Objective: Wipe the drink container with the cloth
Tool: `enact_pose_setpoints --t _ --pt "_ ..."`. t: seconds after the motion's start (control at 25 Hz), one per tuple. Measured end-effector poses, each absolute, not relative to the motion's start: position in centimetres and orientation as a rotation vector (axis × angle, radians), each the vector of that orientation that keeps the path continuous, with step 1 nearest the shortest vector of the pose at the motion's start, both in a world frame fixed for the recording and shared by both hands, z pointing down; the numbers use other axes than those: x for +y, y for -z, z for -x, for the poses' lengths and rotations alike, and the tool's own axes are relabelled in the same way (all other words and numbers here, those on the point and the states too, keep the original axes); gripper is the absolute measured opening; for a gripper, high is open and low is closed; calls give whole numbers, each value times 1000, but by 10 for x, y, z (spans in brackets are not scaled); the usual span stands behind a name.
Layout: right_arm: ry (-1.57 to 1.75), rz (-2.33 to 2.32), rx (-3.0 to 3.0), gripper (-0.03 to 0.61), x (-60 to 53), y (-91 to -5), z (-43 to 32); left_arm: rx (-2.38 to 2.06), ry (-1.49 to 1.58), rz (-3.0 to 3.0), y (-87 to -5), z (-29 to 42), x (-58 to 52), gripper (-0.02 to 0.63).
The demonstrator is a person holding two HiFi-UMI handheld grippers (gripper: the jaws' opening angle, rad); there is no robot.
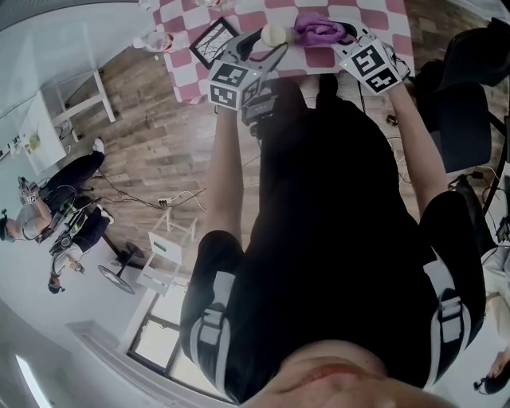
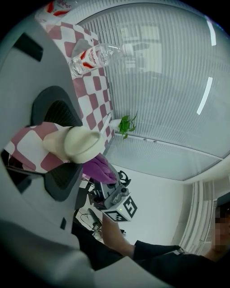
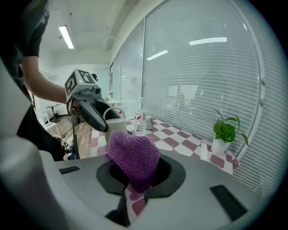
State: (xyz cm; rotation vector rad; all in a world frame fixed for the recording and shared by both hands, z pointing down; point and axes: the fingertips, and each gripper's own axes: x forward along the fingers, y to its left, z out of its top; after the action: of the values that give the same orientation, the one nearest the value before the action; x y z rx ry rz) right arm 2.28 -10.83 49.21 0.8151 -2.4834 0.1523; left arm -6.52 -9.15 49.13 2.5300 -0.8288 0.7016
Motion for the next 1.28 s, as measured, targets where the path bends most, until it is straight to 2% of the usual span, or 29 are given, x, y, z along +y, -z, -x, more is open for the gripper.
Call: enact_pose_setpoints --t 0.84,1.28 --pt "-137 -1069 -2517 64 -85 -441 -84 -881 -778 -2603 -492 37 -83 274" --pt "-208 -1076 -2526 64 -65 -447 -95 -938 -738 -2638 -493 31 -85 275"
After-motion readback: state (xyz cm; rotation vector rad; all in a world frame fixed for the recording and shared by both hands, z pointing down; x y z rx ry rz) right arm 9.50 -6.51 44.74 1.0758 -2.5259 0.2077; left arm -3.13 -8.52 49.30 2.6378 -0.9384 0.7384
